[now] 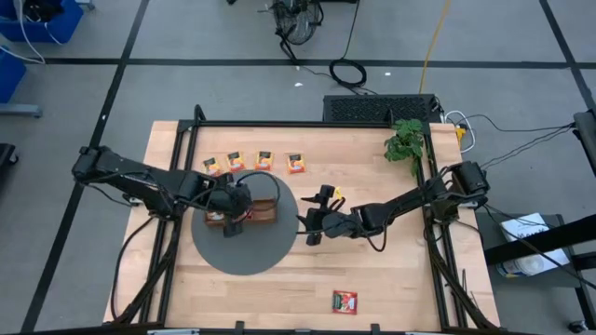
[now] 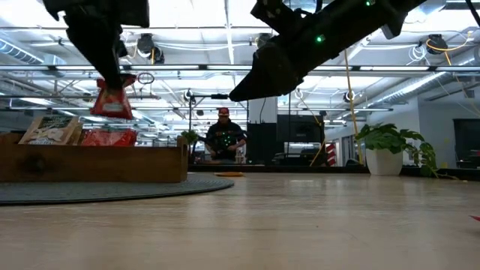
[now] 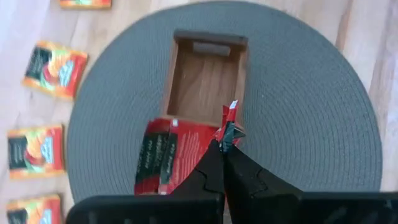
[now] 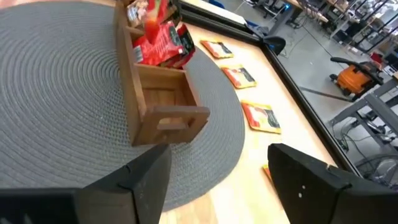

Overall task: Pick & Place Tea
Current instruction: Put the red tea bag into the middle section of the wooden organizer

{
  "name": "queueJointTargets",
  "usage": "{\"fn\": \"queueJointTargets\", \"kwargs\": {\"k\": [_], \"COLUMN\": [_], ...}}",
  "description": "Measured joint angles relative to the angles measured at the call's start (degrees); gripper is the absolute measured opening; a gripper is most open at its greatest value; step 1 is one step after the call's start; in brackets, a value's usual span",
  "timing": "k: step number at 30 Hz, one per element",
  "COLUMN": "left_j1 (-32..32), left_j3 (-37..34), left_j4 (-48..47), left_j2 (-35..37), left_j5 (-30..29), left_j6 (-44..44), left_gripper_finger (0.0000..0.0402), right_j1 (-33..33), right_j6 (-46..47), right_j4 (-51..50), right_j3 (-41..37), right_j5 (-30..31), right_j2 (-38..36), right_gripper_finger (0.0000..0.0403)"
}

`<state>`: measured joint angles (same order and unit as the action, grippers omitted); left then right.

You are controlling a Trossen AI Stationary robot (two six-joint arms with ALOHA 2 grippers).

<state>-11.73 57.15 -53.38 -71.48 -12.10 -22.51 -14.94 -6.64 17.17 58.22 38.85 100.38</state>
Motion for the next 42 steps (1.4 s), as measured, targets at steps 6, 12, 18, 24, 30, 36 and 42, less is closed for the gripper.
{"fn": "queueJointTargets", "kwargs": {"k": [6, 12, 18, 24, 30, 36, 42], "left_j1": [-1.16, -1.31, -1.31, -1.32, -1.33, -1.32, -0.44], "left_j3": [-4.18, -9.46, -12.01, -14.65, -15.39, -15.39, -14.39], "left_j4": [0.09, 4.50, 9.18, 10.42, 11.41, 14.20, 13.07], "left_j2": [0.02, 0.02, 0.02, 0.02, 0.02, 0.02, 0.02], "left_j5": [-0.48, -0.45, -0.15, -0.10, 0.05, -0.08, 1.27], "left_j6": [-6.19, -8.00, -6.42, -6.36, -11.14, -11.24, -10.95], "left_gripper_finger": [0.0001, 0.0001, 0.0001, 0.0009, 0.0044, 0.0115, 0.0216], "right_j1": [0.09, 0.09, 0.09, 0.09, 0.07, 0.07, -0.13], "right_j6": [0.02, 0.02, 0.04, 0.05, 0.05, 0.02, 0.02], "right_j4": [0.06, 0.12, 0.54, 0.65, 0.69, 0.78, 0.78], "right_j3": [0.00, 0.00, 0.00, 0.00, 0.00, 0.00, 0.00], "right_j5": [0.02, 0.02, 0.02, 0.02, 0.02, -0.04, -0.11], "right_j2": [0.05, 0.05, 0.05, 0.05, 0.05, 0.05, 0.07], "right_gripper_finger": [0.0239, 0.0229, 0.0227, 0.0226, 0.0226, 0.0226, 0.0226]}}
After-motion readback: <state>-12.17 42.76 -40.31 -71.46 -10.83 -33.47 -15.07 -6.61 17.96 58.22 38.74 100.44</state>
